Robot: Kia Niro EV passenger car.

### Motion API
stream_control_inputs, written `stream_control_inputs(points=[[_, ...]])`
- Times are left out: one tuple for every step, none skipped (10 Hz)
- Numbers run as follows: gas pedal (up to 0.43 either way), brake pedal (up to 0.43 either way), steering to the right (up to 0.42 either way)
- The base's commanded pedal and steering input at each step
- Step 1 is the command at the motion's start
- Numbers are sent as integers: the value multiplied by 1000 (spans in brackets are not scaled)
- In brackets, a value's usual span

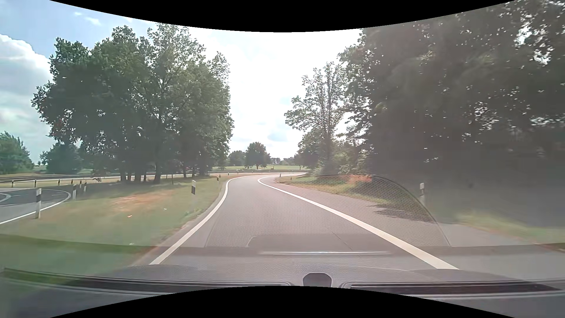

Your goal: Follow the waypoints while adhering to traffic rules and regulations

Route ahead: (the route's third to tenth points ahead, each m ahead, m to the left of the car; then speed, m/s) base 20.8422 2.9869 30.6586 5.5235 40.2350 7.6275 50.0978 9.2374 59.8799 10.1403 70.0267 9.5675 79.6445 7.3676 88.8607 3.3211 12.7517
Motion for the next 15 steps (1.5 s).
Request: stream_control_inputs(points=[[240, 0, -79], [240, 0, -79], [240, 0, -78], [240, 0, -77], [240, 0, -75], [240, 0, -73], [240, 0, -70], [240, 0, -68], [240, 0, -63], [228, 0, -57], [228, 0, -52], [228, 0, -45], [220, 0, -37], [197, 0, -25], [189, 0, -17]])
